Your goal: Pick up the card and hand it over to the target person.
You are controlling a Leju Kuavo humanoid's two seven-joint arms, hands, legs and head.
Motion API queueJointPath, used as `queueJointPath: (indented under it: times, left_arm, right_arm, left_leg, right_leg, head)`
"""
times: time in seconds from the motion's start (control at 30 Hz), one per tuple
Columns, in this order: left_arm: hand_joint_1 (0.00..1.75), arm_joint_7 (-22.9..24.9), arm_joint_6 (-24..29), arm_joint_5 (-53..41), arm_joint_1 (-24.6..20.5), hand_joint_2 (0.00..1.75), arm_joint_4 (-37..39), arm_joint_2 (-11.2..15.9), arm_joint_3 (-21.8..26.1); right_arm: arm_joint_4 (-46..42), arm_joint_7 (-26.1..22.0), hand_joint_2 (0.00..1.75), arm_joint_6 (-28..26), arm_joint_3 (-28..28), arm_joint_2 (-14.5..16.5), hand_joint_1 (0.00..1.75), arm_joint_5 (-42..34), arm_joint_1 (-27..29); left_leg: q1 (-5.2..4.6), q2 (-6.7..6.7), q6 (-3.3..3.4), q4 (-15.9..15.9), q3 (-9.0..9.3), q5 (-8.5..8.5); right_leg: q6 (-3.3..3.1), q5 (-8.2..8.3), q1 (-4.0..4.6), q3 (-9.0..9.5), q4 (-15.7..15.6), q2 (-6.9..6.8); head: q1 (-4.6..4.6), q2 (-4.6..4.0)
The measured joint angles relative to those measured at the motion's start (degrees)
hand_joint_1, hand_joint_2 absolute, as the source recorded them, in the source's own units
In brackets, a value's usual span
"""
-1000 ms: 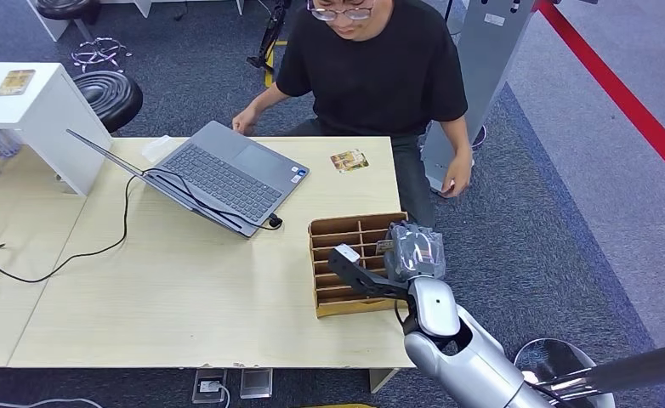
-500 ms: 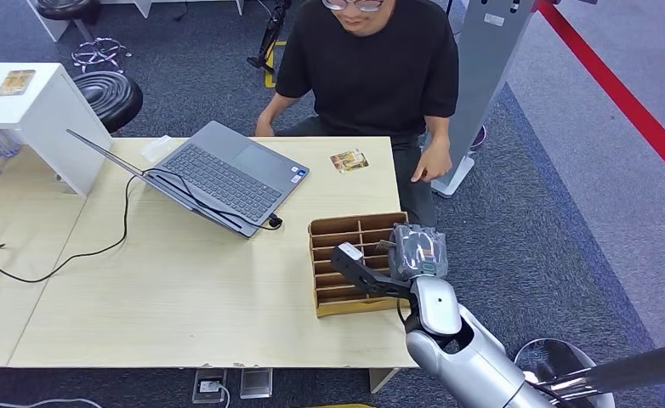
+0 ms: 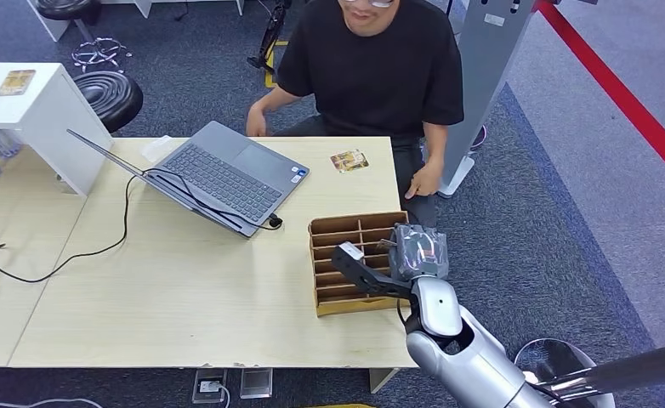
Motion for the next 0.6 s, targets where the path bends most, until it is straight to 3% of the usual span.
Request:
queueJointPath:
  times: [0.23, 0.37, 0.5, 0.6]
  left_arm:
    - [0.00, -0.36, 0.31, 0.33, 0.03, 0.00, 0.01, -0.17, 0.31]
    - [0.00, -0.50, 0.48, 0.50, 0.04, 0.00, 0.01, -0.24, 0.49]
    - [0.00, -0.47, 0.46, 0.13, 0.01, 0.00, 0.02, -0.22, 0.08]
    - [0.00, -0.53, 0.18, -0.65, -0.11, 0.00, 0.08, -0.10, -0.91]
  right_arm:
    - [-17.32, 1.48, 1.75, -0.49, -0.19, -4.95, 1.75, 0.53, -1.14]
    - [-21.15, 1.85, 1.75, -1.92, -0.19, -6.30, 1.75, -0.34, -2.40]
    - [-16.94, 0.46, 1.75, -3.52, 0.81, -5.46, 1.75, -0.88, -5.49]
    - [-4.72, -2.20, 1.75, -3.89, 3.71, -2.22, 1.75, -1.89, -11.28]
  left_leg:
    - [-0.03, -0.04, 0.01, 0.18, -0.16, -0.08]
    - [-0.05, -0.05, 0.02, 0.15, -0.16, -0.05]
    - [-0.04, 0.02, 0.01, 0.12, -0.10, -0.05]
    - [-0.02, 0.16, 0.00, 0.05, 0.00, -0.02]
  right_leg:
    - [0.02, -0.09, -0.04, -0.17, 0.19, -0.04]
    - [0.02, -0.06, -0.05, -0.16, 0.15, -0.05]
    - [0.01, -0.05, -0.04, -0.13, 0.13, 0.02]
    - [0.00, 0.03, -0.02, -0.08, 0.06, 0.17]
  head:
    - [0.00, 0.00]
    - [0.00, 0.00]
    - [0.00, 0.00]
    - [0.00, 0.00]
